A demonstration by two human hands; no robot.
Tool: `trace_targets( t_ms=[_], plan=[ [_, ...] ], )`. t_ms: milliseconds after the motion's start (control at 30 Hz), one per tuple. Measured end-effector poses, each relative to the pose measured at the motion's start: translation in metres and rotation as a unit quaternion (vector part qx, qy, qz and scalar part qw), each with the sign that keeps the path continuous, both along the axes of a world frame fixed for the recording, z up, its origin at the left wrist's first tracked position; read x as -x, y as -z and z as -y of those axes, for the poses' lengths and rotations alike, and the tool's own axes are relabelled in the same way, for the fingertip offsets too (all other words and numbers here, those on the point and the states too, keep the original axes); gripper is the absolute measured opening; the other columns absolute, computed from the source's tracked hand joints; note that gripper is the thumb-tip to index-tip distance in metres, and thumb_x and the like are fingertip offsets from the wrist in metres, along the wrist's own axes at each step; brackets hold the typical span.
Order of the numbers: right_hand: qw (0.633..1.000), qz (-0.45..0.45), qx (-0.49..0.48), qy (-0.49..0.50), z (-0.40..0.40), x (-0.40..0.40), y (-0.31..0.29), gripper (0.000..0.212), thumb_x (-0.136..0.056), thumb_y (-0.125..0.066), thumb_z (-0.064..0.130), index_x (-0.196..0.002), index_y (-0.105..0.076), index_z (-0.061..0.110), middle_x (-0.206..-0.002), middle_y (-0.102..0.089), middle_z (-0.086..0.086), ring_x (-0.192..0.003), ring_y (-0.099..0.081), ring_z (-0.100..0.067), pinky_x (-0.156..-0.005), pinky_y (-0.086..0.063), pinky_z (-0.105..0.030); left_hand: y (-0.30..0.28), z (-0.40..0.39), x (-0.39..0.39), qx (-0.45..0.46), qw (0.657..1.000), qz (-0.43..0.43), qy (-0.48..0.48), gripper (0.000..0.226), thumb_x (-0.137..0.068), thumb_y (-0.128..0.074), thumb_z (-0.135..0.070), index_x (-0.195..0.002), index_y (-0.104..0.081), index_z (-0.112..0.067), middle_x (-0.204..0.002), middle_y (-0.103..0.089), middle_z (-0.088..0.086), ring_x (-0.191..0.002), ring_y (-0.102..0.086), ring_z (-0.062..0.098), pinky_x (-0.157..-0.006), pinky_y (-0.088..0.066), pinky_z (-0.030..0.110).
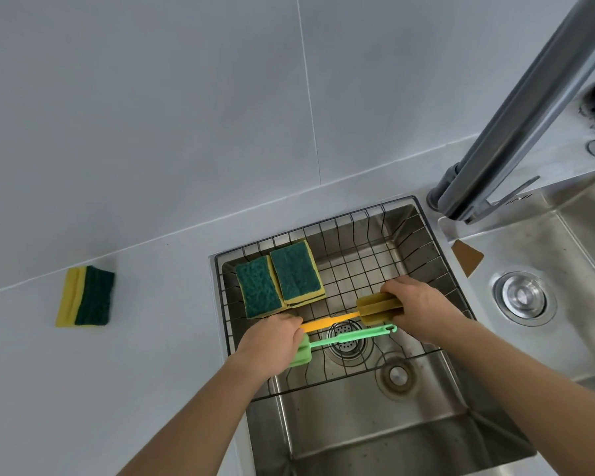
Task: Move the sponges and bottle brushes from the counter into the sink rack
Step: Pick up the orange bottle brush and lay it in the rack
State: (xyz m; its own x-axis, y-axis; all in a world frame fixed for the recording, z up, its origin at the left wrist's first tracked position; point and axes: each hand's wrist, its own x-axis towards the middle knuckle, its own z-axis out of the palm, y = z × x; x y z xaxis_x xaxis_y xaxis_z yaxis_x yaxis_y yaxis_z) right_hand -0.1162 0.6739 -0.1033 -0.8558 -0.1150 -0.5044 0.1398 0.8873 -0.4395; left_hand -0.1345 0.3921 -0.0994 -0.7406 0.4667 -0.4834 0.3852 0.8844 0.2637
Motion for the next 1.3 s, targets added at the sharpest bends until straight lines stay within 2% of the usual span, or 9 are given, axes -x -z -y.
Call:
trace_targets(
  t_ms=[200, 333, 633, 800, 967, 1067, 1167, 1300],
  plan=[
    [1.0, 0.005, 0.004, 0.0, 0.001, -0.002, 0.0, 0.051, -0.08, -0.074, 0.025, -0.127, -0.054, 0.024, -0.124, -0.054, 0.001, -0.104, -0.059, -0.021, -0.094, -0.052, -0.038, 0.001, -0.003, -0.005, 0.022, 0.997, 0.076, -0.004, 0.056, -0.096, -0.03, -0.055, -0.131, -0.053, -0.018, -0.125, -0.061, 0.002, -0.11, -0.058, 0.021, -0.09, -0.05, 0.04],
    [1.0, 0.01, -0.001, -0.007, 0.0, -0.003, -0.002, 0.058, -0.081, -0.074, 0.031, -0.133, -0.051, 0.022, -0.128, -0.053, 0.001, -0.109, -0.058, -0.021, -0.098, -0.051, -0.036, 0.001, -0.003, -0.006, 0.023, 0.997, 0.073, -0.002, 0.055, -0.095, -0.031, -0.056, -0.127, -0.054, -0.018, -0.125, -0.06, 0.001, -0.108, -0.058, 0.021, -0.088, -0.051, 0.04],
    [0.999, 0.007, -0.035, -0.018, 0.006, -0.003, -0.01, 0.056, -0.086, -0.067, 0.03, -0.138, -0.046, 0.022, -0.134, -0.05, 0.001, -0.112, -0.057, -0.021, -0.098, -0.051, -0.037, -0.005, -0.003, -0.009, 0.02, 0.995, 0.089, -0.028, 0.05, -0.094, -0.037, -0.054, -0.126, -0.054, -0.02, -0.121, -0.06, 0.0, -0.108, -0.055, 0.019, -0.089, -0.05, 0.04],
    [0.998, -0.01, -0.059, -0.029, 0.011, -0.005, -0.022, 0.055, -0.09, -0.061, 0.027, -0.141, -0.042, 0.019, -0.137, -0.049, -0.001, -0.117, -0.055, -0.022, -0.099, -0.05, -0.038, -0.021, 0.002, -0.012, -0.033, 0.996, 0.049, -0.063, 0.043, -0.094, -0.043, -0.045, -0.131, -0.051, -0.025, -0.127, -0.057, -0.003, -0.109, -0.054, 0.016, -0.089, -0.049, 0.035],
    [0.995, -0.033, -0.085, -0.047, 0.02, -0.01, -0.042, 0.043, -0.09, -0.058, 0.025, -0.131, -0.048, 0.019, -0.128, -0.054, 0.001, -0.109, -0.059, -0.023, -0.089, -0.053, -0.038, -0.036, 0.024, -0.023, -0.07, 0.993, 0.022, -0.096, 0.045, -0.093, -0.047, -0.046, -0.135, -0.049, -0.029, -0.135, -0.054, -0.008, -0.116, -0.053, 0.013, -0.097, -0.047, 0.035],
    [0.991, -0.026, -0.12, -0.055, 0.031, -0.013, -0.058, 0.035, -0.09, -0.057, 0.026, -0.124, -0.053, 0.02, -0.118, -0.059, 0.001, -0.103, -0.061, -0.023, -0.085, -0.055, -0.037, -0.047, 0.044, -0.025, -0.071, 0.99, 0.01, -0.119, 0.043, -0.093, -0.049, -0.044, -0.133, -0.051, -0.029, -0.131, -0.055, -0.007, -0.111, -0.055, 0.012, -0.094, -0.049, 0.034],
    [0.987, -0.011, -0.149, -0.06, 0.045, -0.017, -0.075, 0.031, -0.089, -0.056, 0.026, -0.12, -0.056, 0.021, -0.114, -0.063, -0.001, -0.102, -0.063, -0.024, -0.087, -0.056, -0.04, -0.06, 0.07, -0.028, -0.069, 0.985, -0.004, -0.156, 0.041, -0.094, -0.05, -0.04, -0.132, -0.053, -0.026, -0.125, -0.058, -0.003, -0.107, -0.055, 0.014, -0.092, -0.048, 0.032],
    [0.983, -0.004, -0.17, -0.068, 0.063, -0.02, -0.091, 0.03, -0.09, -0.053, 0.024, -0.12, -0.057, 0.021, -0.114, -0.065, -0.004, -0.101, -0.062, -0.026, -0.086, -0.056, -0.041, -0.065, 0.111, -0.031, -0.075, 0.977, -0.005, -0.2, 0.043, -0.095, -0.049, -0.042, -0.135, -0.05, -0.027, -0.138, -0.052, -0.003, -0.123, -0.049, 0.016, -0.104, -0.04, 0.03]
  ],
)
